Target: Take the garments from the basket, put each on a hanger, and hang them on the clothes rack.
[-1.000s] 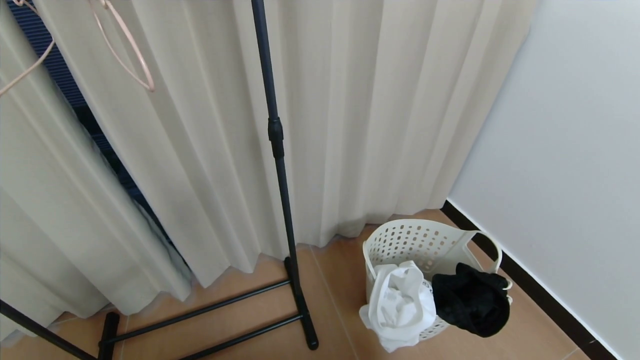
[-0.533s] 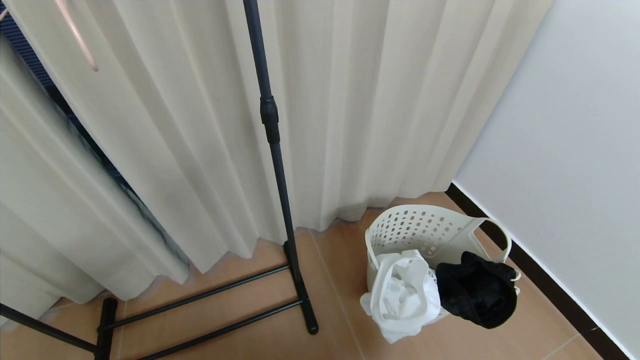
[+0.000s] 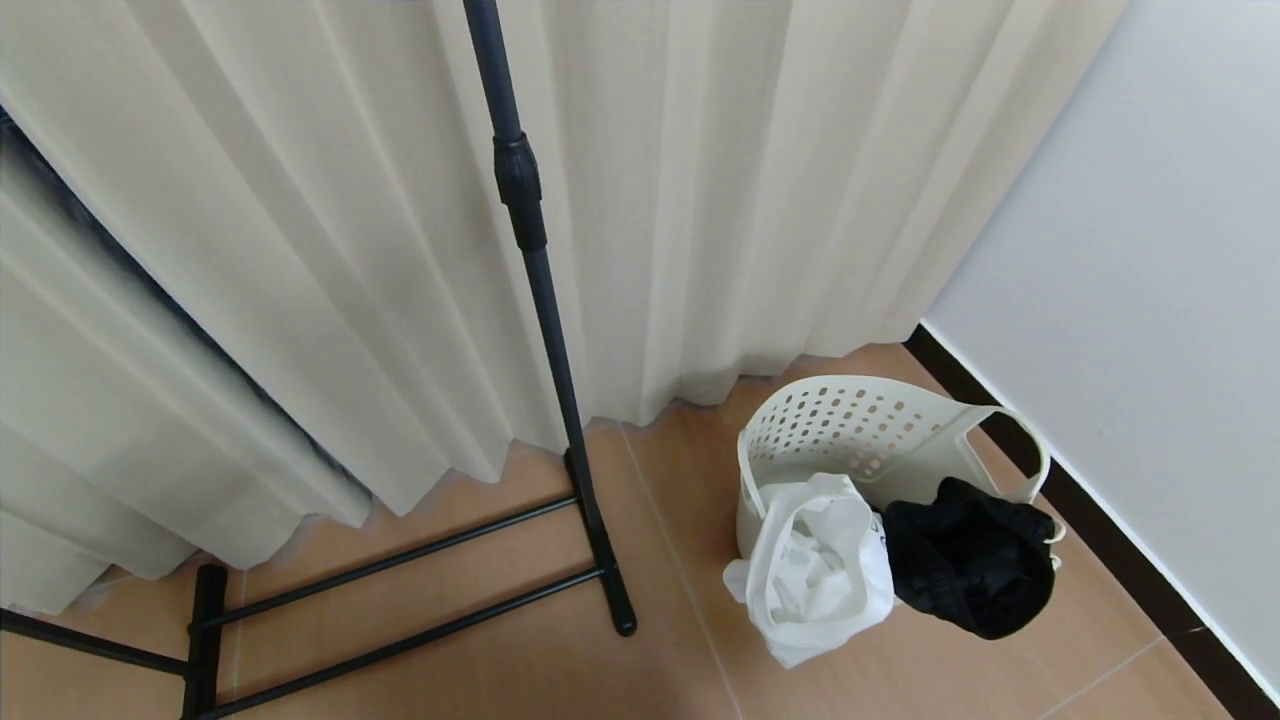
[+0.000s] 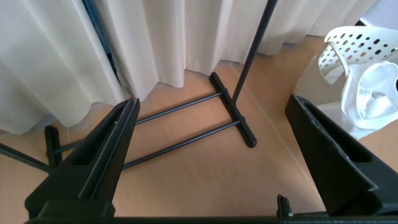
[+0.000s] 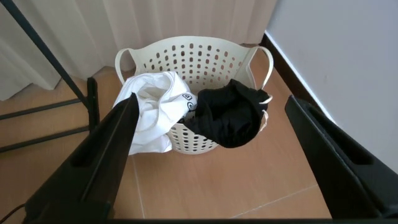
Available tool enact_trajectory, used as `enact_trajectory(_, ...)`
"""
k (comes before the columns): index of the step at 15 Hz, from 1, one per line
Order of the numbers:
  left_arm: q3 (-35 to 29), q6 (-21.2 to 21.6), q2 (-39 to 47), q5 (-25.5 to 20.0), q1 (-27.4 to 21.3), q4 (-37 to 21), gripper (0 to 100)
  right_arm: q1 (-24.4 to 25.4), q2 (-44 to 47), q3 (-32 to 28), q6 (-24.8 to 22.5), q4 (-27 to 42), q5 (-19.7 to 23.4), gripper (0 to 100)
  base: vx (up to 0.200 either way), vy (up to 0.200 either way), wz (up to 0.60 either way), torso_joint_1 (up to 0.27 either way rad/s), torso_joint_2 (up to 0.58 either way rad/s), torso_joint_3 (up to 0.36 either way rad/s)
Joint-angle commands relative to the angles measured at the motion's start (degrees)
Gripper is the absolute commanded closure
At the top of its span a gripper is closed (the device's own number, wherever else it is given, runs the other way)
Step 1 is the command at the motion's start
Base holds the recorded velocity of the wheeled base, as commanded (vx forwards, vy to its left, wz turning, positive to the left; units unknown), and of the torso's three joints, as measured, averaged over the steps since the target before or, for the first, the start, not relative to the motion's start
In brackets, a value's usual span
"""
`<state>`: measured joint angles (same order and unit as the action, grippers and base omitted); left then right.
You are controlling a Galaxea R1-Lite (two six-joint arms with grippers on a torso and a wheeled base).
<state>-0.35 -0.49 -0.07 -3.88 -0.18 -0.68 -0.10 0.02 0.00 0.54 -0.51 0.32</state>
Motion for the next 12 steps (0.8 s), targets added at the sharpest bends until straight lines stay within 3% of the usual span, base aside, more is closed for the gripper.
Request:
enact_trajectory(1, 0.00, -0.04, 0.07, 0.01, 0.01, -0.02, 0, 0.01, -0.02, 0.00, -0.01, -0.02, 0.03, 0, 0.000, 0.000, 0.00, 0.007, 0.00, -0.198)
enact_trajectory(12, 0.00, -0.04, 0.07, 0.01, 0.01, -0.02, 0, 0.01, -0.02, 0.00, -0.01, -0.02, 0.03, 0, 0.000, 0.000, 0.00, 0.004, 0.00, -0.195)
